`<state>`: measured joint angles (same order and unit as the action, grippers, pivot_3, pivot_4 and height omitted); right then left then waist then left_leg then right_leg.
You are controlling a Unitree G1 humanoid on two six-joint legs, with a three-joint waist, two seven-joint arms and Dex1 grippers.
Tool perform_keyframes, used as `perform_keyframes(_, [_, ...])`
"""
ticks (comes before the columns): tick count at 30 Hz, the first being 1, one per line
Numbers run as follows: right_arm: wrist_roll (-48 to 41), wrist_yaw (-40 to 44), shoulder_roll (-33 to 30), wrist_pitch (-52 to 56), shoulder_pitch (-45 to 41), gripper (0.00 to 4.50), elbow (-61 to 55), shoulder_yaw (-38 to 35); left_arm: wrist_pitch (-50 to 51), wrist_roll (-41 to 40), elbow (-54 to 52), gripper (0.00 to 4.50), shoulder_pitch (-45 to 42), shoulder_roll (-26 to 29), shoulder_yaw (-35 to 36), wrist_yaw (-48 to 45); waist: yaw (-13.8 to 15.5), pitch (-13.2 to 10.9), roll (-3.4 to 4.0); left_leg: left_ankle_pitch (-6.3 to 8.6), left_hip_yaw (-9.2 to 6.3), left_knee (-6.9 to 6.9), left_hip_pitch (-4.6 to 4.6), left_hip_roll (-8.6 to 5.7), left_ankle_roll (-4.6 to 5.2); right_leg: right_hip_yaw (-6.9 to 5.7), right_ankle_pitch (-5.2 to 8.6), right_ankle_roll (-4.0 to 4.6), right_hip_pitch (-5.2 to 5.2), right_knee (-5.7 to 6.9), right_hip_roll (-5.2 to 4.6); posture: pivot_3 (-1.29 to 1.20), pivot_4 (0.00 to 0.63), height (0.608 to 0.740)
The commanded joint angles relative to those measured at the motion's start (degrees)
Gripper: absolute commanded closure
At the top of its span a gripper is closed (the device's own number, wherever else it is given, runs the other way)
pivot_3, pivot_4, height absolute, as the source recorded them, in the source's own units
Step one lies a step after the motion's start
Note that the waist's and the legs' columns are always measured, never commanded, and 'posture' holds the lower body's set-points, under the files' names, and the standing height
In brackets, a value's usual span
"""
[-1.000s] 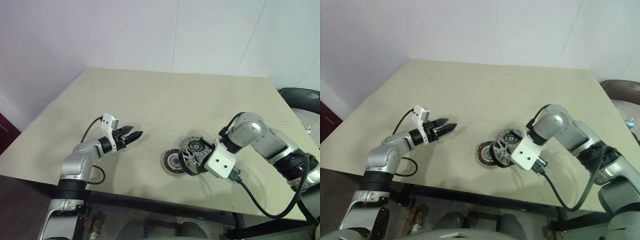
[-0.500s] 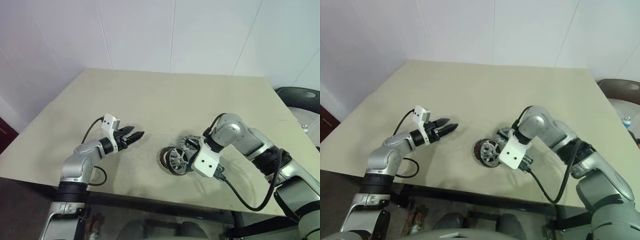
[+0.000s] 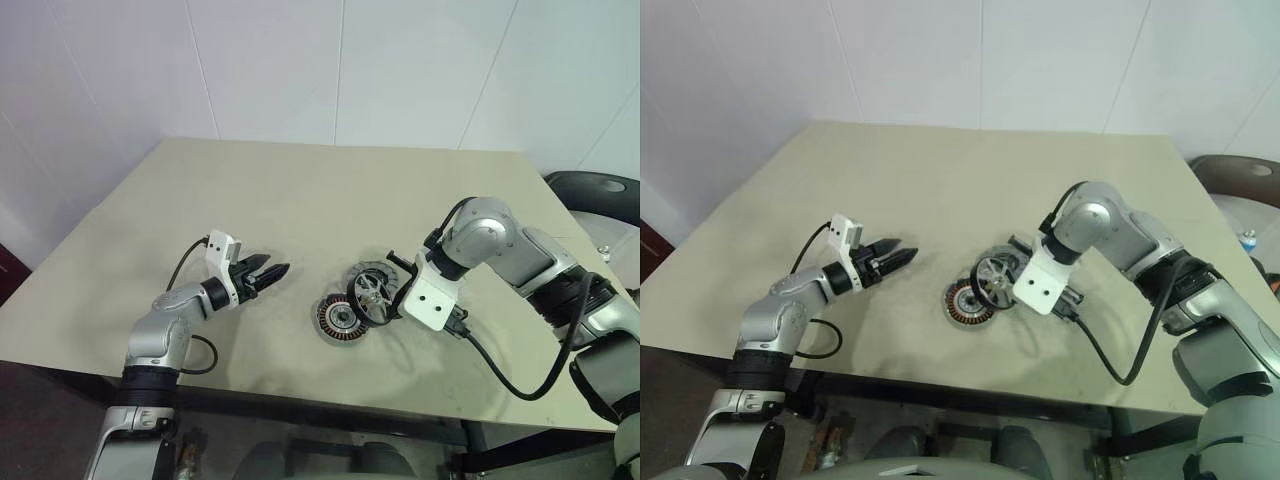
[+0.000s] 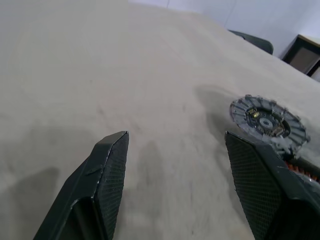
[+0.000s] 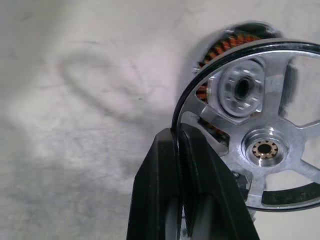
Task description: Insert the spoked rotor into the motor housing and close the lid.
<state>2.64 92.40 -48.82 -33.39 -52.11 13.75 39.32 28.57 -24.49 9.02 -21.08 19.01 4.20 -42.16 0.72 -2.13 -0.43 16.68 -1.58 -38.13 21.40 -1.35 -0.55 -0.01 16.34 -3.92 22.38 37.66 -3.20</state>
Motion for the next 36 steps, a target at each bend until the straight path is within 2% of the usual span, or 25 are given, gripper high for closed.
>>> perform_keyframes(1, [-0.9, 0.1, 0.8, -2.6, -3.0, 4.46, -0.4, 1.4, -1.3, -0.7, -0.3, 1.25, -1.7, -0.3, 1.0, 0.1, -0.1, 0.0, 0.0, 0.0, 0.0, 0.0, 0.0, 0.0, 0.0, 0.0, 0.0, 0.0, 0.0, 0.0, 0.0, 0.0, 0.0, 0.74])
perform_keyframes(10, [0.9, 0.1, 9.1, -6.5, -8.5, 4.46, 6.7, 1.5, -1.4, -0.8, -1.6, 1.25, 0.0, -0.3, 1.4, 0.7, 0.0, 0.0, 0.0, -0.01, 0.0, 0.0, 0.0, 0.0, -0.02, 0.0, 0.0, 0.0, 0.04, 0.05, 0.0, 0.0, 0.0, 0.74])
perform_keyframes(16, [1.5, 0.1, 9.1, -7.8, -7.5, 4.46, 7.6, 3.6, -1.1, -1.1, -3.0, 1.25, 1.3, -0.3, 1.5, 1.3, -0.1, 0.0, -0.01, 0.0, -0.02, 0.0, 0.04, -0.06, -0.01, 0.0, 0.0, 0.0, 0.04, 0.02, -0.07, 0.0, 0.0, 0.74])
perform_keyframes(26, [5.2, -1.0, 11.9, -11.0, -7.1, 4.46, 12.7, 2.9, -0.8, -1.2, -3.4, 1.25, 1.5, -0.3, 1.8, 1.6, -0.2, 0.0, 0.0, -0.01, -0.02, 0.01, 0.03, -0.04, -0.01, 0.0, 0.0, 0.0, 0.06, 0.06, -0.04, 0.0, 0.0, 0.74])
perform_keyframes(36, [4.5, -0.4, 13.0, -12.8, -6.6, 4.46, 13.8, 2.7, -0.5, -1.3, -4.8, 1.25, 2.7, -0.5, 2.2, 2.1, -0.1, 0.0, 0.0, -0.01, -0.02, 0.01, 0.03, -0.04, -0.02, 0.0, 0.0, 0.0, 0.07, 0.08, -0.05, 0.0, 0.0, 0.74])
